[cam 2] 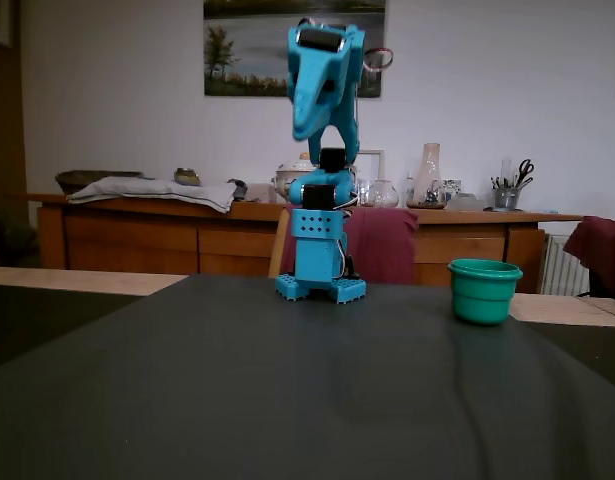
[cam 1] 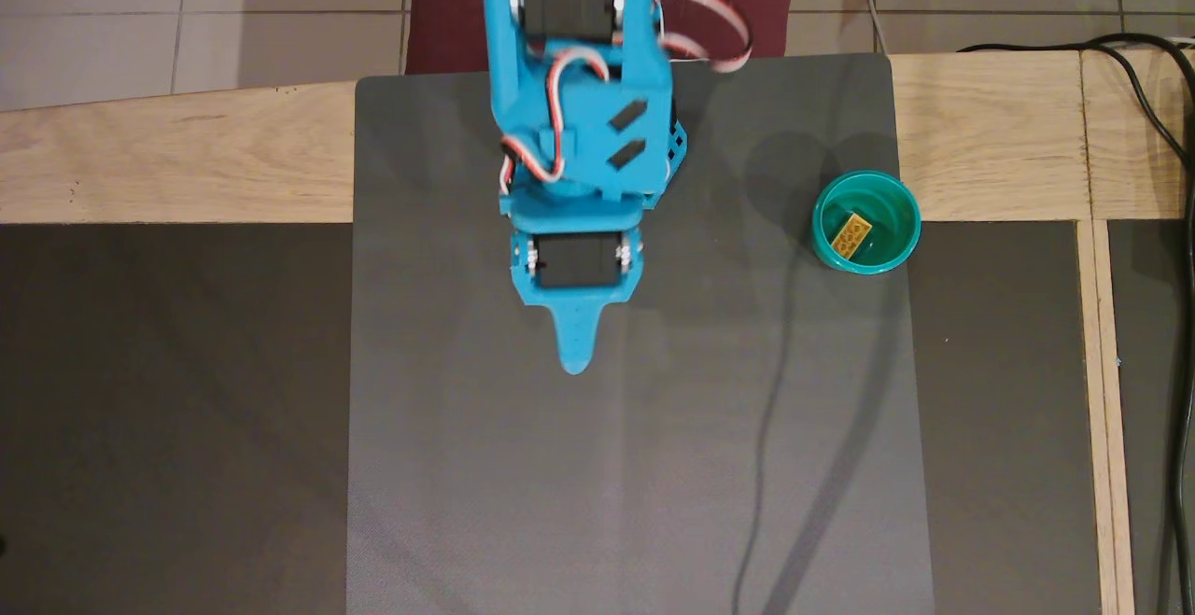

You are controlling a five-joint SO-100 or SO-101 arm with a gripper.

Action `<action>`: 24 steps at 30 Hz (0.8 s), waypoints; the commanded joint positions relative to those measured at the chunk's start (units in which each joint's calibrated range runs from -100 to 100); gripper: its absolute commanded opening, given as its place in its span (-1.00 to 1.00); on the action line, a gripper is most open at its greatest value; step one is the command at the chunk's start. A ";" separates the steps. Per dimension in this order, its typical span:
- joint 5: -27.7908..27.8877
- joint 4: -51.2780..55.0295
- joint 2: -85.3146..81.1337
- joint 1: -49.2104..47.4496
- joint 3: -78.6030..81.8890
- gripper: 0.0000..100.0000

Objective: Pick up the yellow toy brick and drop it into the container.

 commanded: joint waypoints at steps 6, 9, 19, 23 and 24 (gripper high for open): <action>-0.20 -10.62 -13.52 -0.13 23.88 -1.00; -0.15 -14.71 -18.24 -0.13 31.82 -1.00; 0.11 -27.06 -23.98 0.49 51.77 -1.00; 0.17 -28.75 -23.98 0.49 55.38 -1.00; 0.17 -28.75 -23.98 0.49 55.38 -1.00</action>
